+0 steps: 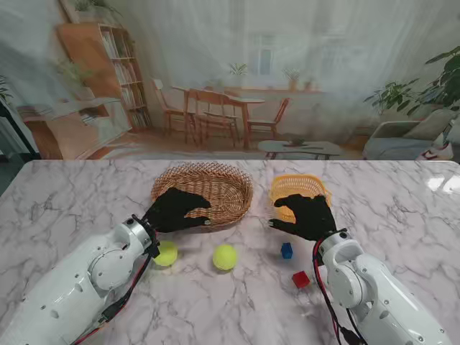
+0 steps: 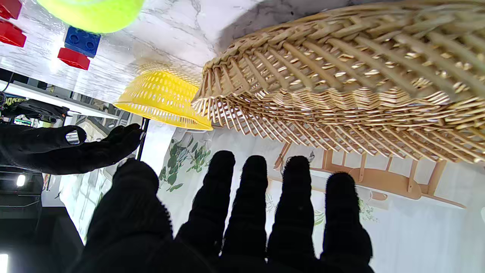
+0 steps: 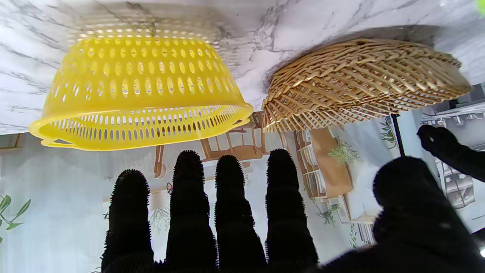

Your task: Sort the blocks and the balls into two baskets

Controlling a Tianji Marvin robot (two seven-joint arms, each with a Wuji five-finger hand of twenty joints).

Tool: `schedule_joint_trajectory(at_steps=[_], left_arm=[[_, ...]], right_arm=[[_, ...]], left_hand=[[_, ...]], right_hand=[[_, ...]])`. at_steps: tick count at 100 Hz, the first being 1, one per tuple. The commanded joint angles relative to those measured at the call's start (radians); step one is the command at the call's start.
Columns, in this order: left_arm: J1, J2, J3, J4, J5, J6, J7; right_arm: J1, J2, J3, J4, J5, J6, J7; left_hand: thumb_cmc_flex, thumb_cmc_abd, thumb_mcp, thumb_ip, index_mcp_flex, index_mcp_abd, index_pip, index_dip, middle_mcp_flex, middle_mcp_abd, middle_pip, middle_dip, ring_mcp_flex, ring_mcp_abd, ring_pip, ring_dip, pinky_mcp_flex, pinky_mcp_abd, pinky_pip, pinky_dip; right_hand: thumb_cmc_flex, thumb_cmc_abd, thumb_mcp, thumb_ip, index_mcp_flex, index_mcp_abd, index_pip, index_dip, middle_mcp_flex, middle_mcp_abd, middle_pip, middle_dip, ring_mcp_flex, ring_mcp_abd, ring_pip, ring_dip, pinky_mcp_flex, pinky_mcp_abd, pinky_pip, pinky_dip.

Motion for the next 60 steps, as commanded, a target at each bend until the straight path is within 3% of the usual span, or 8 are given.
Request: schedule_joint_trajectory(at_steps=[1, 60], left_arm=[[0.009, 0.001, -0.001, -0.013, 0.006, -0.009, -0.01], [0.016, 0.001, -0.011, -0.013, 0.013, -0.009, -0.003]], right_arm=[[-0.018, 0.001, 0.002, -0.019, -0.011, 0.006, 0.004], [-0.04, 0.0, 0.023, -0.037, -0.016, -0.006, -0.012]], left_hand=[[0.013, 0.027, -0.007, 0.019, 0.018, -0.021, 0.011, 0.01, 0.019, -0.017, -0.003, 0.008, 0.014, -0.004, 0.008, 0.002, -0.008, 0.028, -0.013, 0.013], [0.011, 0.027, -0.007, 0.019, 0.023, -0.023, 0.014, 0.011, 0.028, -0.018, -0.001, 0.01, 0.024, -0.002, 0.01, 0.004, -0.006, 0.031, -0.016, 0.014]], right_hand=[[-0.011, 0.033, 0.012, 0.024, 0.0, -0.021, 0.002, -0.012, 0.008, 0.003, 0.012, 0.007, 0.002, -0.007, -0.009, -0.004, -0.005, -0.016, 0.013, 0.01], [-0.008, 0.033, 0.009, 0.024, -0.003, -0.02, -0.001, -0.014, 0.012, 0.001, 0.011, 0.009, 0.004, -0.006, -0.01, -0.004, -0.002, -0.016, 0.016, 0.011]])
